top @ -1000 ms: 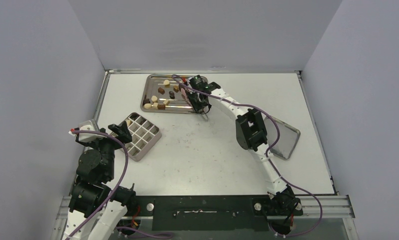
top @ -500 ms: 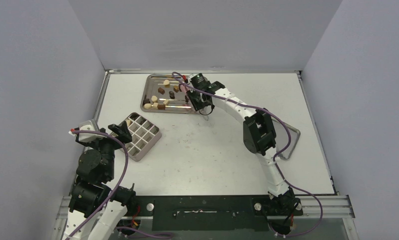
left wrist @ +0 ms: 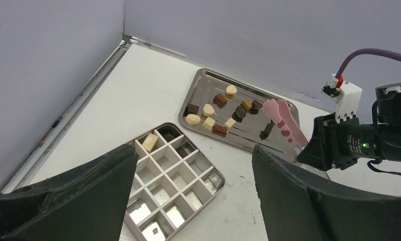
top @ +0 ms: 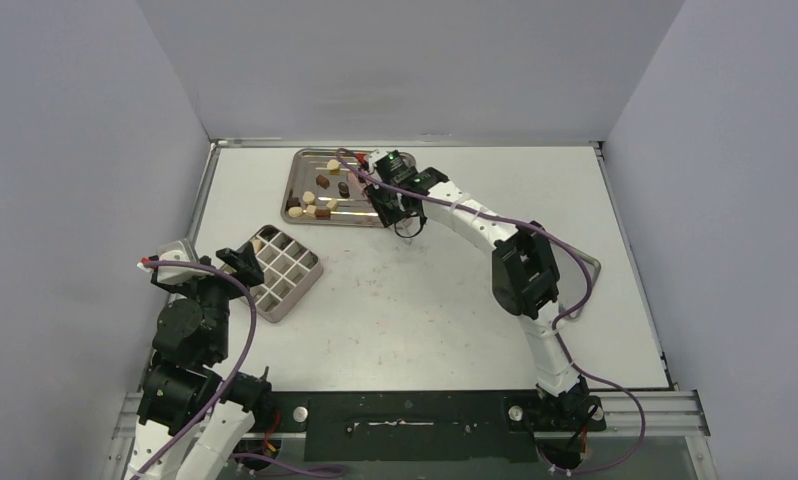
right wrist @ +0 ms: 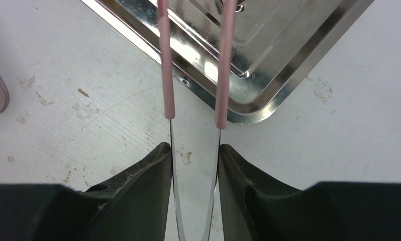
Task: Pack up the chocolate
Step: Pick up the fake chocolate from the plate.
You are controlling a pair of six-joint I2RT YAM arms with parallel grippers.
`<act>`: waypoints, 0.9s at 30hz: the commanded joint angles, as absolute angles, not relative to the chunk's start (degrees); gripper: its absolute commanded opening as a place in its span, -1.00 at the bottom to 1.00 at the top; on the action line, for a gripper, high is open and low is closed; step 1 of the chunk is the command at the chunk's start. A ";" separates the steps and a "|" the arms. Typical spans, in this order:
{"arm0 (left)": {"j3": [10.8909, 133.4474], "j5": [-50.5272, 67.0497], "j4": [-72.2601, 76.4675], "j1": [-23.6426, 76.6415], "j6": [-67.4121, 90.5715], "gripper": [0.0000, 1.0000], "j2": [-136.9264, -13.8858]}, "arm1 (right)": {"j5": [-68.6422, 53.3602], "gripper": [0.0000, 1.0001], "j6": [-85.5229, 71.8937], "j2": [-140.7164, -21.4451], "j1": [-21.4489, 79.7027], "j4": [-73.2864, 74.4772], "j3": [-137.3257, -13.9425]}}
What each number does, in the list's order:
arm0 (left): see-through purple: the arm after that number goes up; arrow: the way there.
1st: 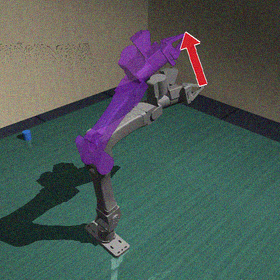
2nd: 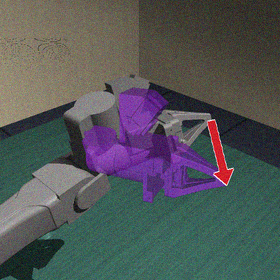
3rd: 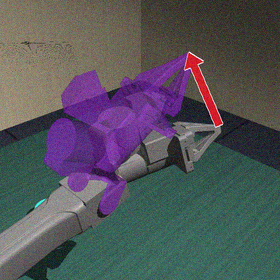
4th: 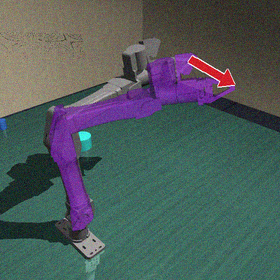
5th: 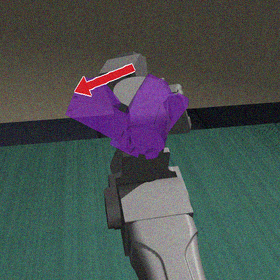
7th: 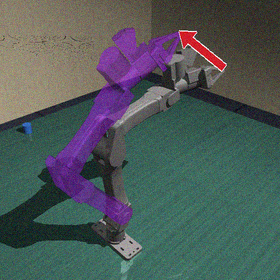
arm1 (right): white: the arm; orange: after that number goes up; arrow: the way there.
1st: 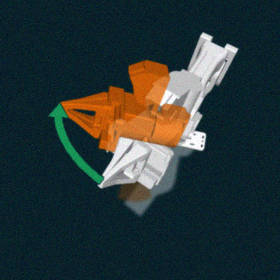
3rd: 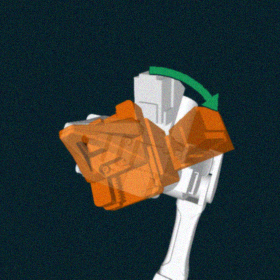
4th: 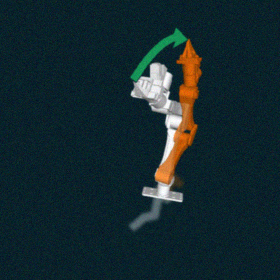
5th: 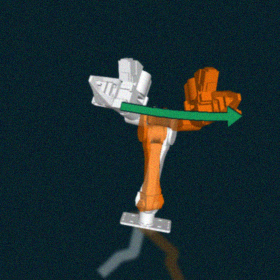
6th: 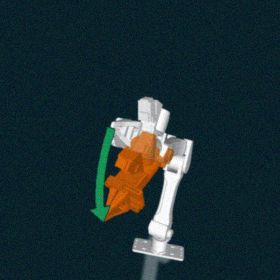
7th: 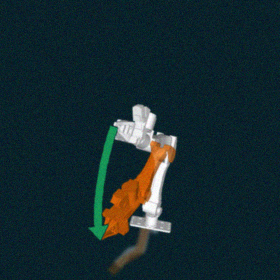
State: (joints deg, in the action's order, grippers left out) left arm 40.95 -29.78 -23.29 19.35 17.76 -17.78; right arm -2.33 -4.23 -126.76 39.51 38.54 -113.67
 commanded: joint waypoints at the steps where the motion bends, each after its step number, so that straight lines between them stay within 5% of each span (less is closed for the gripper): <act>1: 41.39 -29.98 -21.03 19.12 17.23 0.64 -17.49 | -0.18 -0.27 -2.36 -124.95 38.83 39.50 -114.00; 27: 41.31 -29.63 -20.61 19.16 17.23 0.64 -18.02 | -4.54 -0.19 5.19 -134.77 34.63 47.12 -124.29</act>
State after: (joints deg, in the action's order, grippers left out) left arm 40.95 -29.76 -23.29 19.35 17.74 -17.80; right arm -3.92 4.49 -134.63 35.29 47.35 -120.99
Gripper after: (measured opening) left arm 0.821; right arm 0.412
